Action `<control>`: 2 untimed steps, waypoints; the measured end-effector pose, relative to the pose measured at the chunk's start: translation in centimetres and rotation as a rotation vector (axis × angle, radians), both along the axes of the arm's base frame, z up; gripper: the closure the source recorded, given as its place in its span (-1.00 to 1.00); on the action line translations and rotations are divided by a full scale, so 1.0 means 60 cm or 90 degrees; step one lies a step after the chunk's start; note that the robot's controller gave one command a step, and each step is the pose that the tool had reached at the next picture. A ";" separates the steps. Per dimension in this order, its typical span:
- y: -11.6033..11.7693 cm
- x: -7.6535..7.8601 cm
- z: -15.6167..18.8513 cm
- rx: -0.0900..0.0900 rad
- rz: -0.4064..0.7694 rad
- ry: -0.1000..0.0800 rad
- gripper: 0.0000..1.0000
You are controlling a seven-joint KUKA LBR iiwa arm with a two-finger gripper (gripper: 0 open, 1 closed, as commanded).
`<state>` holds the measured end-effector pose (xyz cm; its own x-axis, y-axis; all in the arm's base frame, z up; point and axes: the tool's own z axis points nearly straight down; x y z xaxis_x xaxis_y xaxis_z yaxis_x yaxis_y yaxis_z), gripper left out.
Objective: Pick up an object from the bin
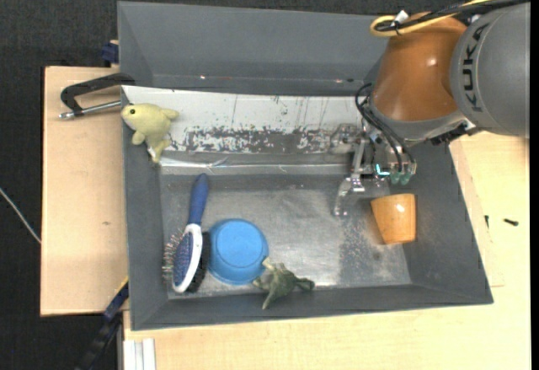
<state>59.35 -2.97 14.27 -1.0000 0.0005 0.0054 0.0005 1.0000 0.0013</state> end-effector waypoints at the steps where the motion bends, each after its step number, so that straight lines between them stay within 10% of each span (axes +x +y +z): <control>1: -0.091 -0.056 -0.069 -0.001 0.112 -0.001 -1.00; 2: -0.163 -0.049 -0.118 0.006 0.040 -0.004 -1.00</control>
Offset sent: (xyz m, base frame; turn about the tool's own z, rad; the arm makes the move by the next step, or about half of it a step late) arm -0.0331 -0.0530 -0.0410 -0.1800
